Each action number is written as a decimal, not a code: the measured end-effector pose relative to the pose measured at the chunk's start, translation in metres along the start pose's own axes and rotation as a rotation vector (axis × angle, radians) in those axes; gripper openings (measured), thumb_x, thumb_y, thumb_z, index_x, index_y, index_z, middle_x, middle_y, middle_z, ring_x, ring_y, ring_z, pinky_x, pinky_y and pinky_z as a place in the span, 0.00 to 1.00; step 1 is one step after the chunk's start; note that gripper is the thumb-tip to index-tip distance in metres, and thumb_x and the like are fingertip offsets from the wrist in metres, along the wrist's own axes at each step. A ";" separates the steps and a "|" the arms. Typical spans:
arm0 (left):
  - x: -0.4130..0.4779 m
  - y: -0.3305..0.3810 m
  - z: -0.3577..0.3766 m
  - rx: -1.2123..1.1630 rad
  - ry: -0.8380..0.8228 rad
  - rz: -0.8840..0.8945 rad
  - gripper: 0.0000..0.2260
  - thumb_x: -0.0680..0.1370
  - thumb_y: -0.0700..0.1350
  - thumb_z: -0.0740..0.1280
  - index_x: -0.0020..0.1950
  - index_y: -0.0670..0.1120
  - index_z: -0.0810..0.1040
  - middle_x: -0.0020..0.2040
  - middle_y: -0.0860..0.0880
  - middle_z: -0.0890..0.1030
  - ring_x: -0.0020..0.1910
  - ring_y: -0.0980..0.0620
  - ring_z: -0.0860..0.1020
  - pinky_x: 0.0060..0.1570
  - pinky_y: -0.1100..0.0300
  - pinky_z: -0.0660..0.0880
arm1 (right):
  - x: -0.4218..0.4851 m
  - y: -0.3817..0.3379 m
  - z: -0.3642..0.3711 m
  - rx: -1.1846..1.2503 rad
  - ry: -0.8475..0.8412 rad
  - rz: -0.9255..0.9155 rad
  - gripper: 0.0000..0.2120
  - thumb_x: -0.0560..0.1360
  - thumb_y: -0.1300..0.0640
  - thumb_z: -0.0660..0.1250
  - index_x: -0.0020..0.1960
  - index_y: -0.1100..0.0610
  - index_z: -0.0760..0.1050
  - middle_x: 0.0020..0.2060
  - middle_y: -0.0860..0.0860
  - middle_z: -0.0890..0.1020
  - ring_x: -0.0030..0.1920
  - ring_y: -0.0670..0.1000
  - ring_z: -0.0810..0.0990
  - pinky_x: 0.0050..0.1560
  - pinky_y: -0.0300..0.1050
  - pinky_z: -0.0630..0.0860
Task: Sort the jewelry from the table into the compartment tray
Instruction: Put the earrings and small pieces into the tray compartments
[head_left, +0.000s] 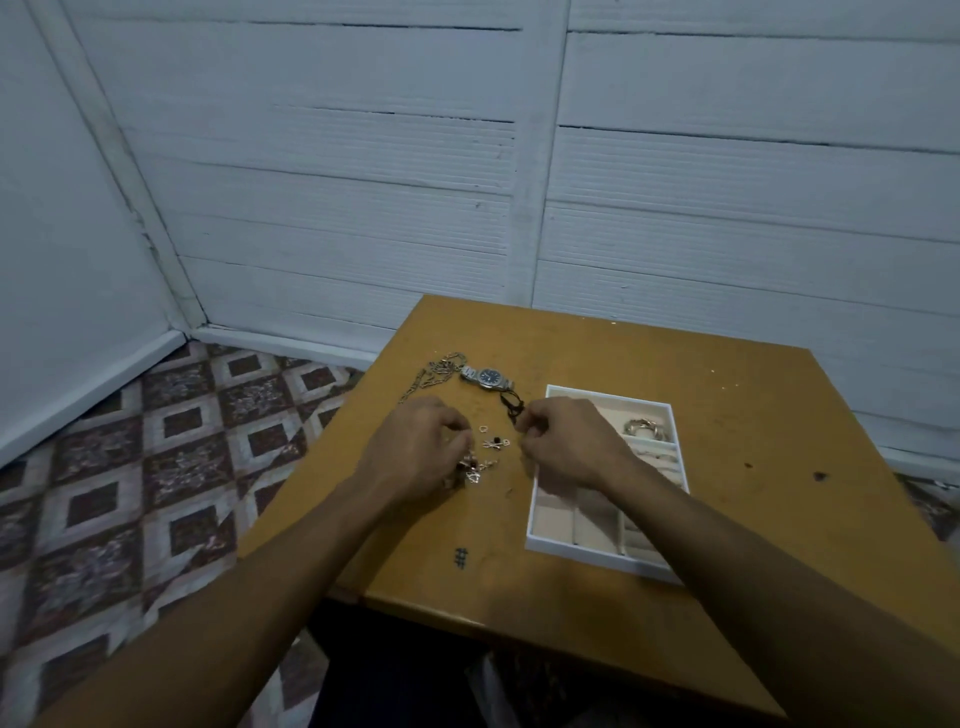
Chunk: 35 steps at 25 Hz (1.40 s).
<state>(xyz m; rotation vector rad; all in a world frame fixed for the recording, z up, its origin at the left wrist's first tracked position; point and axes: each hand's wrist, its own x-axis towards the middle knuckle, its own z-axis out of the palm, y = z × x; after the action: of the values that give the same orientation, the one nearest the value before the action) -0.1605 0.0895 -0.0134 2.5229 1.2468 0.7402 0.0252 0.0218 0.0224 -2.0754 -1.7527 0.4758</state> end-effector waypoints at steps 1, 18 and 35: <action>-0.005 -0.008 -0.005 0.011 0.003 -0.004 0.09 0.77 0.50 0.65 0.51 0.49 0.83 0.48 0.52 0.80 0.49 0.54 0.74 0.49 0.57 0.72 | 0.001 -0.008 0.008 -0.012 -0.013 -0.013 0.11 0.73 0.58 0.65 0.53 0.51 0.81 0.51 0.51 0.83 0.52 0.53 0.79 0.53 0.48 0.76; -0.039 -0.037 -0.010 0.012 0.033 0.029 0.10 0.78 0.51 0.64 0.52 0.50 0.82 0.49 0.53 0.80 0.51 0.55 0.73 0.53 0.58 0.71 | 0.012 -0.050 0.049 -0.155 -0.108 0.010 0.03 0.75 0.54 0.62 0.43 0.51 0.72 0.43 0.50 0.80 0.47 0.53 0.76 0.52 0.51 0.71; -0.036 0.018 -0.003 -0.436 0.030 -0.147 0.20 0.81 0.49 0.60 0.73 0.48 0.68 0.68 0.49 0.74 0.66 0.55 0.70 0.64 0.57 0.69 | -0.002 -0.062 -0.027 0.437 -0.047 -0.034 0.04 0.77 0.59 0.67 0.43 0.58 0.78 0.34 0.52 0.79 0.34 0.50 0.79 0.38 0.46 0.77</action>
<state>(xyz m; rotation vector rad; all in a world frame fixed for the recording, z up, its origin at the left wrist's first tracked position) -0.1684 0.0500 -0.0160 2.0558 1.1198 0.9041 -0.0148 0.0276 0.0764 -1.7357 -1.5366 0.8204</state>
